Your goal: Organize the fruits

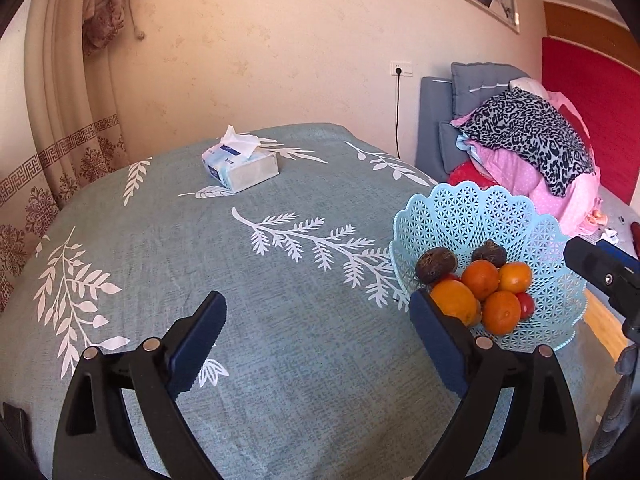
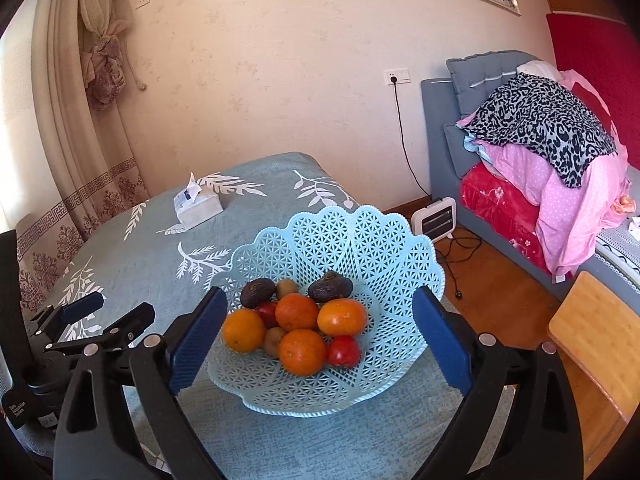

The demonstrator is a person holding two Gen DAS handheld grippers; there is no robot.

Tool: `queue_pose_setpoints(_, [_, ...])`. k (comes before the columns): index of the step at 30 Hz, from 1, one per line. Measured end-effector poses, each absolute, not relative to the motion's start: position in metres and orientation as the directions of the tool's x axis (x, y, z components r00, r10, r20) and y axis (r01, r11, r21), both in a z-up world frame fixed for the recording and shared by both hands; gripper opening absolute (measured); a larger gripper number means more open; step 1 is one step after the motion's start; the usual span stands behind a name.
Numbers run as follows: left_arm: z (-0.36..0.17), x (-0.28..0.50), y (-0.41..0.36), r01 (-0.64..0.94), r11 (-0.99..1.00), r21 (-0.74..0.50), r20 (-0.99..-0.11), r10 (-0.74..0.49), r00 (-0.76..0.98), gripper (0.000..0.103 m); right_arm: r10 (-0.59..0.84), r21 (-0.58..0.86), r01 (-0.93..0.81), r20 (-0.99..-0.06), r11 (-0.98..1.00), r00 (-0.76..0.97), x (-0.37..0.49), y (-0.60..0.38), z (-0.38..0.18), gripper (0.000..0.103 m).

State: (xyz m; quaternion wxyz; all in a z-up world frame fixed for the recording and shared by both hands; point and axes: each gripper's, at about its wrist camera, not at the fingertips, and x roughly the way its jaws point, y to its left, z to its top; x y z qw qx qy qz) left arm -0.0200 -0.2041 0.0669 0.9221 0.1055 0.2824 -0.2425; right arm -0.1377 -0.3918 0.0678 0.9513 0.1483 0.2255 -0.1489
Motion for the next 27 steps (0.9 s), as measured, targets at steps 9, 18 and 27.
queue_pose_setpoints(9, [0.067,-0.032,-0.193,0.503,0.862,0.063,-0.555,-0.389,0.736,0.092,-0.212,0.159,0.328,-0.494,0.931,0.843,-0.133,-0.368,0.061,0.099])
queue_pose_setpoints(18, [0.067,-0.041,-0.186,0.489,0.868,0.082,-0.538,-0.374,0.755,0.092,-0.192,0.171,0.334,-0.548,0.927,0.814,-0.133,-0.366,0.049,0.100])
queue_pose_setpoints(27, [0.063,-0.043,-0.186,0.481,0.871,0.098,-0.542,-0.358,0.760,0.092,-0.237,0.122,0.355,-0.543,0.927,0.806,-0.133,-0.364,0.048,0.100])
